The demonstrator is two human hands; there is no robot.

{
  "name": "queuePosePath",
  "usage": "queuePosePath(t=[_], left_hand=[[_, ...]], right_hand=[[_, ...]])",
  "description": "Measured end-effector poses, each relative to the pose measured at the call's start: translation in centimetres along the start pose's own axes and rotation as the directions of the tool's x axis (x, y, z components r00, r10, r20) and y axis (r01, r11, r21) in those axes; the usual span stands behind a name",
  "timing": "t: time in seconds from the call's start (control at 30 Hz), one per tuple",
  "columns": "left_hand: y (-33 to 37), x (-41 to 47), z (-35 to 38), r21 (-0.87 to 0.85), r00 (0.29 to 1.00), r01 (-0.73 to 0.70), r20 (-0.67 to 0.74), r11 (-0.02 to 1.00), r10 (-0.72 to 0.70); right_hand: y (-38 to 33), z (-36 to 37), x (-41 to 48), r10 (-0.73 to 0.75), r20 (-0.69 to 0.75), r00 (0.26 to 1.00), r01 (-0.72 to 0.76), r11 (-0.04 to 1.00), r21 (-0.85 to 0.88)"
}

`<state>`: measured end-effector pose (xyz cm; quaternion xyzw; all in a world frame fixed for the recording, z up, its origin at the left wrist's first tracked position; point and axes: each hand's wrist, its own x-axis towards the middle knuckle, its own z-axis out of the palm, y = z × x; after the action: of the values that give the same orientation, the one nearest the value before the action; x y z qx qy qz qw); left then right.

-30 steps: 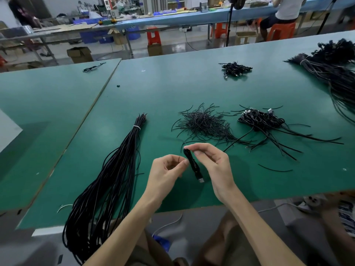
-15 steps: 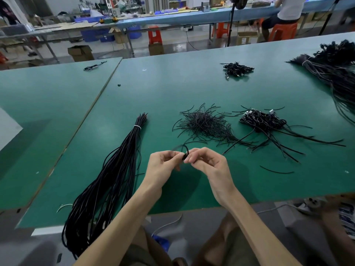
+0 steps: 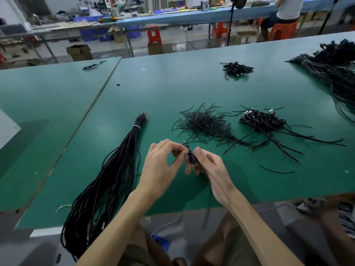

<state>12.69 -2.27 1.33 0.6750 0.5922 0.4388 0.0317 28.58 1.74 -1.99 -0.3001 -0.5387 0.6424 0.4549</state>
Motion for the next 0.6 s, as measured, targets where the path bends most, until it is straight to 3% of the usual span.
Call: queuePosePath(t=[0.2,0.4,0.6], left_hand=[[0.4,-0.5,0.3,-0.131,0.990,0.142,0.032,0.981,-0.139],[0.9,-0.1,0.1,-0.330,0.956,0.293,0.124,0.897,-0.266],[0.8,0.1,-0.1,-0.531,0.862,0.507,0.313,0.679,-0.399]], right_hand=[[0.4,0.0,0.1,-0.065,-0.021,0.998,0.063,0.993,-0.095],[0.9,-0.2,0.1,-0.127,-0.161,0.979,0.107,0.986,-0.128],[0.8,-0.3,0.1,-0.143,-0.182,0.973,0.122,0.985,-0.120]])
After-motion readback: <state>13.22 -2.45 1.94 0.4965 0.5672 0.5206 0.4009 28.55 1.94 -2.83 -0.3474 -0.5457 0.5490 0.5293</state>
